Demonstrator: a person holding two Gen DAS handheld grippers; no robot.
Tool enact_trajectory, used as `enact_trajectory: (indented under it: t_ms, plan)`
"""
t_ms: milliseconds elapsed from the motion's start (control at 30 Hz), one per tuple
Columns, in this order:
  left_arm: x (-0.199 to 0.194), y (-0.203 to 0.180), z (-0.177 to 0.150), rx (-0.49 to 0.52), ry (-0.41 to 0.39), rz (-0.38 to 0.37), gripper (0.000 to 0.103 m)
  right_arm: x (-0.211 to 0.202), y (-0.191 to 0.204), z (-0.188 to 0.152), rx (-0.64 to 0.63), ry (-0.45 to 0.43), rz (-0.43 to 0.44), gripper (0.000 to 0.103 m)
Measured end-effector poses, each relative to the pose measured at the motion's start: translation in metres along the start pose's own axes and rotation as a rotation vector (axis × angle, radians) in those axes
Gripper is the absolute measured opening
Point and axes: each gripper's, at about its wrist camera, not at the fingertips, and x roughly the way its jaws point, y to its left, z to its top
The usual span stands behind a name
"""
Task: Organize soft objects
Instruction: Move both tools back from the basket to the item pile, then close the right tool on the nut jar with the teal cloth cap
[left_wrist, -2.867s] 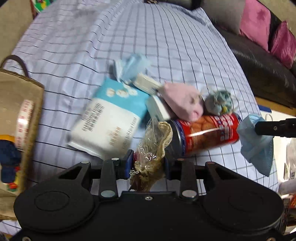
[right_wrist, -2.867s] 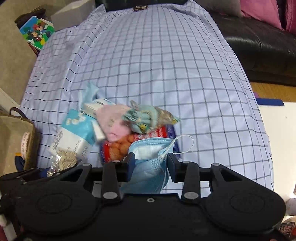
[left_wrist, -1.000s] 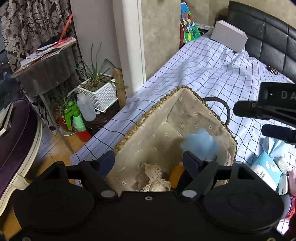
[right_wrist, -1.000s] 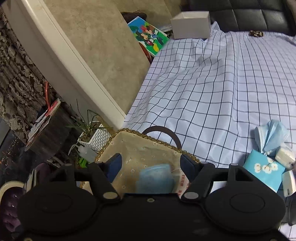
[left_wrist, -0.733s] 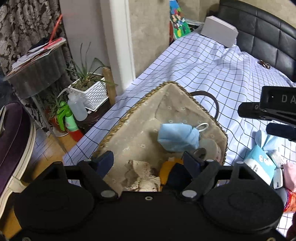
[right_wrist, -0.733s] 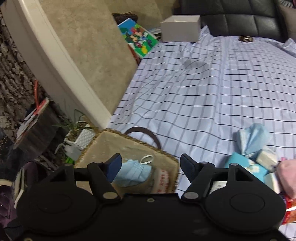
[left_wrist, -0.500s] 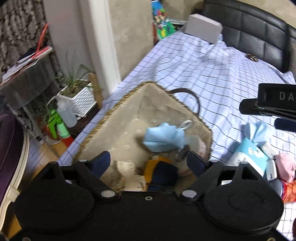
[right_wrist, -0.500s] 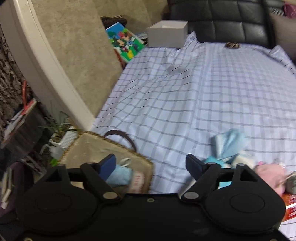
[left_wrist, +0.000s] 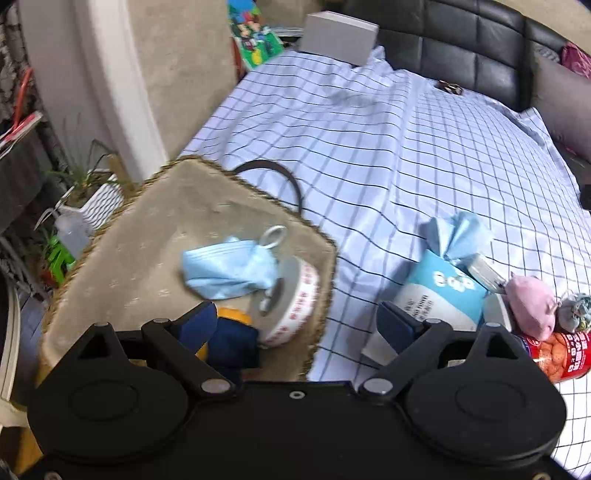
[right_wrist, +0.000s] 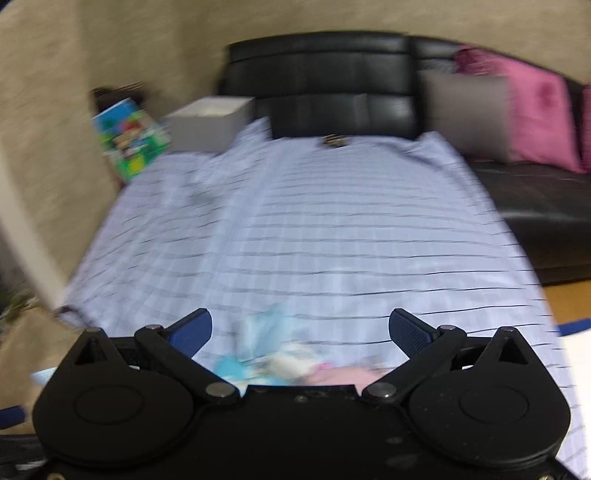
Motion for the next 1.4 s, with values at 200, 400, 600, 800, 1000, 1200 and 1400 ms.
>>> enact_trajectory:
  t_ms: [200, 400, 600, 800, 1000, 1200, 1400]
  plan:
    - [0.019, -0.031, -0.002, 0.054, 0.026, -0.015, 0.091, 0.022, -0.054, -0.008, -0.033, 0.091, -0.072, 0.102]
    - [0.038, -0.058, -0.004, 0.075, 0.083, -0.069, 0.091, 0.04, -0.083, -0.025, -0.072, 0.186, -0.096, 0.097]
    - [0.049, -0.082, -0.006, 0.1, 0.112, -0.103, 0.091, 0.055, -0.084, -0.047, -0.157, 0.26, -0.056, 0.097]
    - [0.054, -0.095, -0.007, 0.123, 0.125, -0.127, 0.091, 0.08, -0.084, -0.058, -0.227, 0.31, -0.137, 0.095]
    - [0.056, -0.097, -0.009, 0.144, 0.127, -0.134, 0.091, 0.103, -0.132, -0.037, -0.05, 0.305, -0.25, 0.094]
    - [0.058, -0.09, -0.007, 0.134, 0.13, -0.142, 0.091, 0.121, -0.172, -0.021, 0.071, 0.254, -0.408, 0.094]
    - [0.059, -0.087, -0.005, 0.121, 0.131, -0.157, 0.091, 0.128, -0.202, -0.019, 0.3, 0.266, -0.33, 0.094]
